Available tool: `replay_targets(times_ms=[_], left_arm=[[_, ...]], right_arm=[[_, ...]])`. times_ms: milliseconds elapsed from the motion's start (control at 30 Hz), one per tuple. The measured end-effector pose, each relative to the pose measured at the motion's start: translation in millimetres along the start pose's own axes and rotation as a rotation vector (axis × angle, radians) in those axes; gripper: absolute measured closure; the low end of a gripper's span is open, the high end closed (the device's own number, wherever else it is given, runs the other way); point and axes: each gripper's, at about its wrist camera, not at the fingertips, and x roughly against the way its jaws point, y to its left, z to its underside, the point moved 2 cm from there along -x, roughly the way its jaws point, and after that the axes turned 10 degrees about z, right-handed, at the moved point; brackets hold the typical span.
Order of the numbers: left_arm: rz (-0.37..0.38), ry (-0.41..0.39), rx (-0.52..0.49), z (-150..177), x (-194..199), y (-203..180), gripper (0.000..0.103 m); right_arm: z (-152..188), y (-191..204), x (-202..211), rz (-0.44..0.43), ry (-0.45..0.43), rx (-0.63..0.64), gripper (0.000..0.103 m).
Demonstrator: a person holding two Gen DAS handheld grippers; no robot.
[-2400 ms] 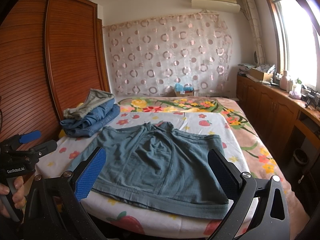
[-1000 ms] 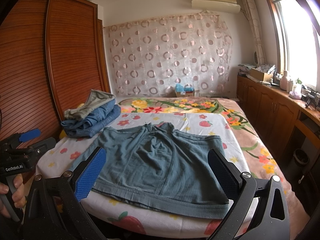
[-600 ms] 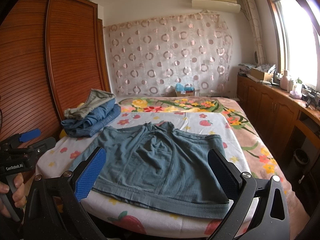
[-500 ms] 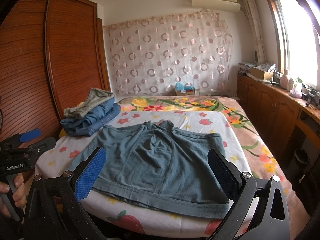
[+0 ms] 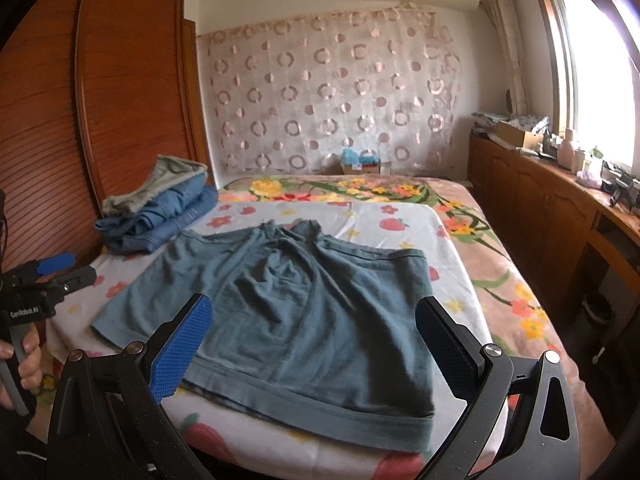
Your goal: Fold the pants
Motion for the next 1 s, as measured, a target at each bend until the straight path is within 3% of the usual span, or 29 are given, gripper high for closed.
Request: replay_targets(times_ms=[333,467,633,800,1000], left_arm=[[0.011,0.038,-0.003,5,-19,15,0.01],[0.033,0.071,-0.003,11,-34,17,0.01],[0.049,0.12,-0.006,19,-52,20,0.01],[0.055,0.163,-0.005,26,-63,22,0.01],[0.067,0.213,0.009,36,-72,26,0.01]], right_arm=[[3,-33,-37,0.018,0.062,0.018,0.0],[3,-45,-58,-0.004,0.109,0.035,0.005],[4,-60,-88,-0.008,0.179,0.061,0.018],[-2,-78,-117,-0.02,0.252,0.05,0.039],[-9,-91,-152,-0.011,0.32,0.04,0.055]])
